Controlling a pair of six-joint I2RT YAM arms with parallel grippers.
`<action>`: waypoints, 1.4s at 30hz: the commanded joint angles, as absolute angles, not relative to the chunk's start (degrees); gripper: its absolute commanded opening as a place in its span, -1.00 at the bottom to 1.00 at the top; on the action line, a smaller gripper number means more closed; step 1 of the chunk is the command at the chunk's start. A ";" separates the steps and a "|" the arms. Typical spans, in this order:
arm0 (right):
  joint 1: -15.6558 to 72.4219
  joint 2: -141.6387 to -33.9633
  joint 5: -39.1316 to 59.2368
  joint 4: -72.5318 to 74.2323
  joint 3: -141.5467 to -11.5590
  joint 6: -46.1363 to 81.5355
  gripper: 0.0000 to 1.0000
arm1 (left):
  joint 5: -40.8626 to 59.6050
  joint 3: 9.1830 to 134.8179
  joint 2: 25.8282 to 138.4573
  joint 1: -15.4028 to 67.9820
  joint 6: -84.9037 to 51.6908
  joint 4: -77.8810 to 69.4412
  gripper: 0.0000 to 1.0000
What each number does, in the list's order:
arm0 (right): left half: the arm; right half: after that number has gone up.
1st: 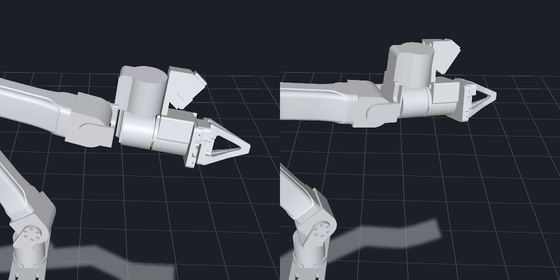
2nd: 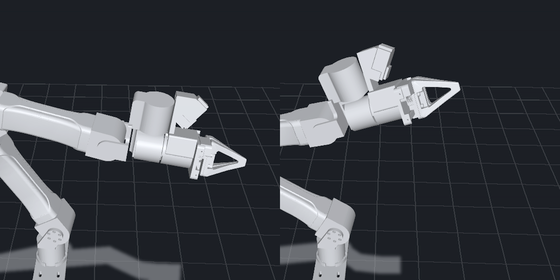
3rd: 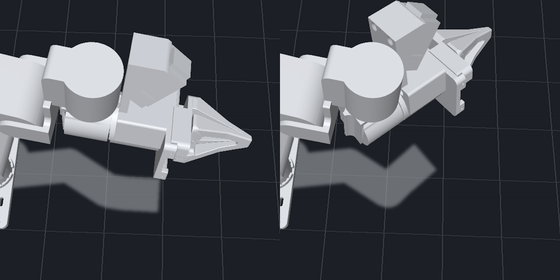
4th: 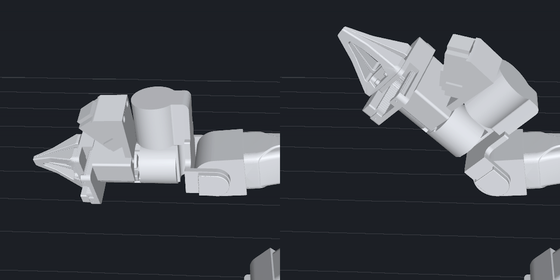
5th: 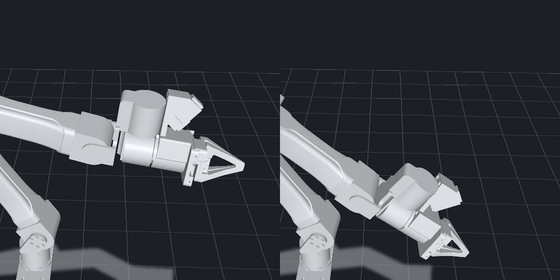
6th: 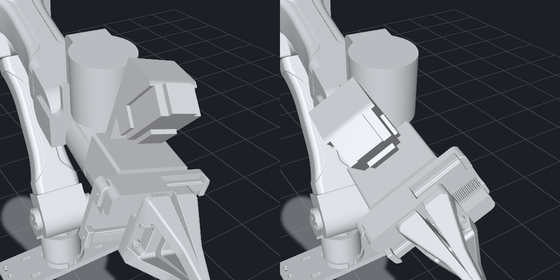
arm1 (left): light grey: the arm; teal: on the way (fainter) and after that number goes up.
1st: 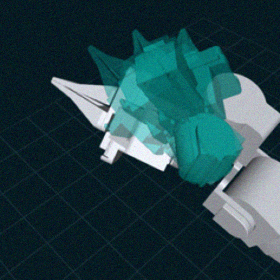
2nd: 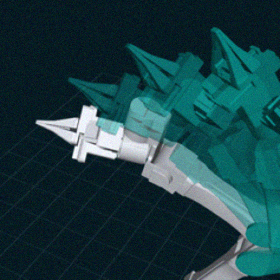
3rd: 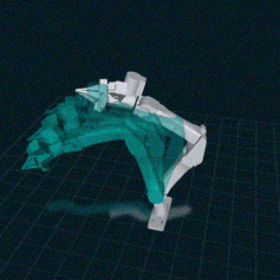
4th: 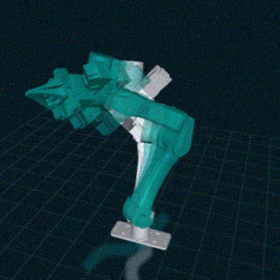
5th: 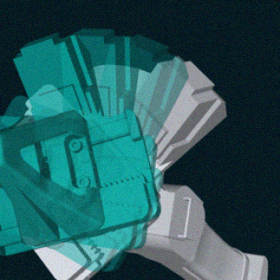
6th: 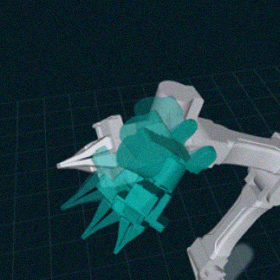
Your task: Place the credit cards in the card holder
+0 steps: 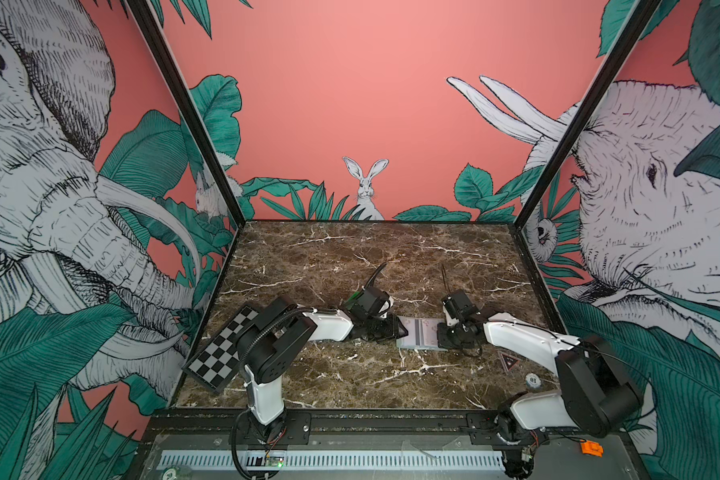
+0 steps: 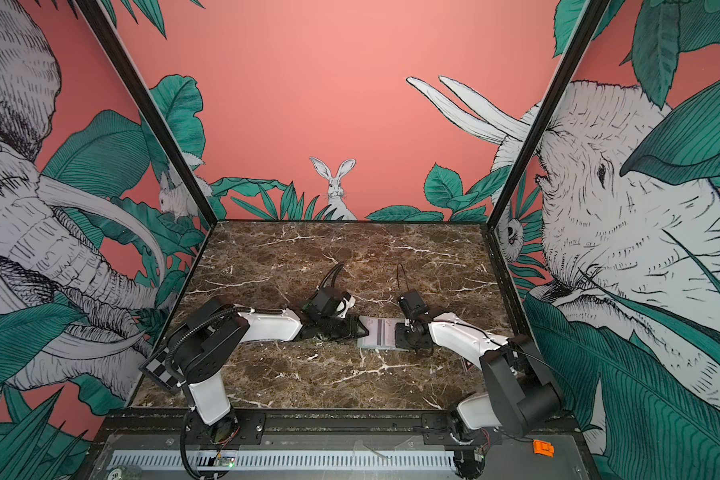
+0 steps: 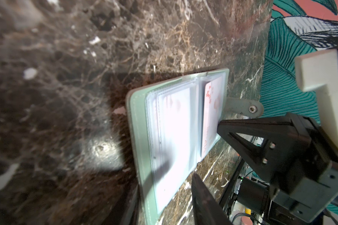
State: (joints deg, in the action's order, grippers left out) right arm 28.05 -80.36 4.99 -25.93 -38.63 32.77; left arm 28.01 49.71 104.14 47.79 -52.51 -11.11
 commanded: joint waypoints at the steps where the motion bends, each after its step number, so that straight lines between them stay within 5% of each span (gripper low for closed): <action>1: 27.86 -80.56 4.87 -25.68 -37.83 32.29 -0.84 | 29.09 50.34 101.69 47.82 -52.90 -11.71 -0.14; 26: 27.72 -69.28 7.11 -25.23 -36.01 36.61 -0.69 | 26.28 55.54 99.70 51.93 -48.94 -7.60 -0.22; 42: 18.86 -68.03 14.14 -18.17 -28.69 37.07 -0.55 | 24.02 56.25 99.07 52.56 -46.68 -3.76 -0.24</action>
State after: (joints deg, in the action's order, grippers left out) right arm 20.27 -67.11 11.35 -21.80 -29.47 37.15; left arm 24.97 54.85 102.08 52.23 -47.86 -5.32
